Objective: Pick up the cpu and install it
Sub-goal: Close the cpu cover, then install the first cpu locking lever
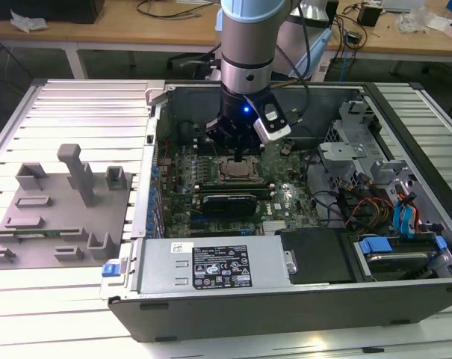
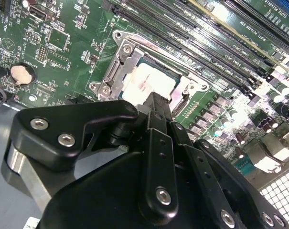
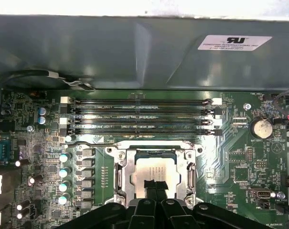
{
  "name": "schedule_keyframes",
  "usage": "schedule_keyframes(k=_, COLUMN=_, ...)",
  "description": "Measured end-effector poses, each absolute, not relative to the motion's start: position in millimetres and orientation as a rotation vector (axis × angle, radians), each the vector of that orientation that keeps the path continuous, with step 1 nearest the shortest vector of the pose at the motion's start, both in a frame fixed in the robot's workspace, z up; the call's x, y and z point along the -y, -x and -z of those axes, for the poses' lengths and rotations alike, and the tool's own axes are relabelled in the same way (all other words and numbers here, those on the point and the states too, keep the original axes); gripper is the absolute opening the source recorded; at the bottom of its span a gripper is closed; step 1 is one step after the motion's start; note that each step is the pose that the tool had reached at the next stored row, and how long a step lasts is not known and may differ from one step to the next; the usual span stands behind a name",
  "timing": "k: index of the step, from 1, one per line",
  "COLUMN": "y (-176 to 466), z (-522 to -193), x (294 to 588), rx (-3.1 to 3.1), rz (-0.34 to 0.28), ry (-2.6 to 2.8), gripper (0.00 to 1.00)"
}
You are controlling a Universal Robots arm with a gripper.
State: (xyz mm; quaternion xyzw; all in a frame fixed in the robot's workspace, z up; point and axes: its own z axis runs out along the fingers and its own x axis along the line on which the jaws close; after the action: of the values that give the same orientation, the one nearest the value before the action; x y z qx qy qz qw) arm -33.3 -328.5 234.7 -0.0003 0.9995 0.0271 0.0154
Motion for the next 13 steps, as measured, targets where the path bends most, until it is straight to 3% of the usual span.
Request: schedule_keyframes(k=13, y=33.4, z=-235.5, x=328.6, rx=-3.110, rz=-0.086, ry=0.001, gripper=0.11)
